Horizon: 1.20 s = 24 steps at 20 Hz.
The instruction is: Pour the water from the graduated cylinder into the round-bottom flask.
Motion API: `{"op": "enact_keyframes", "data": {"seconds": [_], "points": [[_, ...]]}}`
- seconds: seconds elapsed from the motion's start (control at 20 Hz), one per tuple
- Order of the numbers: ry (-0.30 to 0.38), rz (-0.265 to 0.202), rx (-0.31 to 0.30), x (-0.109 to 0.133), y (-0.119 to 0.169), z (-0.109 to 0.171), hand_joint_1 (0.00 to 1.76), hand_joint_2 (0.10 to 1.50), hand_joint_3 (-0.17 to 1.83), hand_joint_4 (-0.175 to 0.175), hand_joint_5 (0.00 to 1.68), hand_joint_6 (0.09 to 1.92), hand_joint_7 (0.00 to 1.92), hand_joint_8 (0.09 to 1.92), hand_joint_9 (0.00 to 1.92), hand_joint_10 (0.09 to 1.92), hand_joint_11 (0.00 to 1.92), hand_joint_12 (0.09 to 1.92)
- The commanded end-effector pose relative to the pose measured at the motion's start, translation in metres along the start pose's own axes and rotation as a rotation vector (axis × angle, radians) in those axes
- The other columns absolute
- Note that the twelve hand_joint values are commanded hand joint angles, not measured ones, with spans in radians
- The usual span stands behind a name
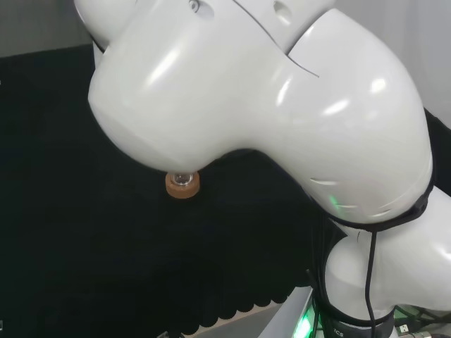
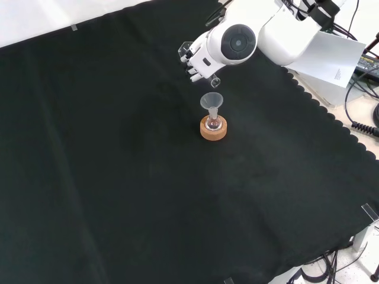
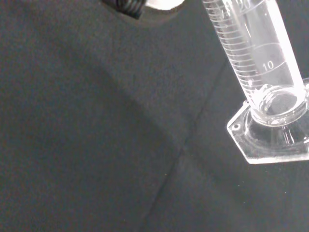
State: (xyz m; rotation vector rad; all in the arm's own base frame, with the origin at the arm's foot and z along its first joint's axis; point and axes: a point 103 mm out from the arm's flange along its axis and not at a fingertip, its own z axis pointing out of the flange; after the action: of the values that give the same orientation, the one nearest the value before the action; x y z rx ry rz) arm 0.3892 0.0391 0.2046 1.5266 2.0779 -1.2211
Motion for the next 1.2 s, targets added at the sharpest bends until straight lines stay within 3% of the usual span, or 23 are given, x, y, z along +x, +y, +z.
{"op": "enact_keyframes", "data": {"seconds": [0.05, 0.85, 1.2], "points": [[-0.019, 0.003, 0.015, 0.0, 0.002, -0.003, 1.15, 0.92, 0.43, -0.175, 0.97, 1.1, 1.27, 0.27, 1.44, 0.09, 1.25, 0.71], [-0.156, 0.001, 0.091, 0.006, 0.006, -0.011, 1.15, 0.92, 0.44, -0.175, 0.97, 1.1, 1.27, 0.26, 1.44, 0.09, 1.25, 0.71], [-0.184, 0.007, 0.112, 0.006, 0.003, -0.015, 1.15, 0.92, 0.44, -0.175, 0.97, 1.1, 1.27, 0.26, 1.44, 0.09, 1.25, 0.71]]}}
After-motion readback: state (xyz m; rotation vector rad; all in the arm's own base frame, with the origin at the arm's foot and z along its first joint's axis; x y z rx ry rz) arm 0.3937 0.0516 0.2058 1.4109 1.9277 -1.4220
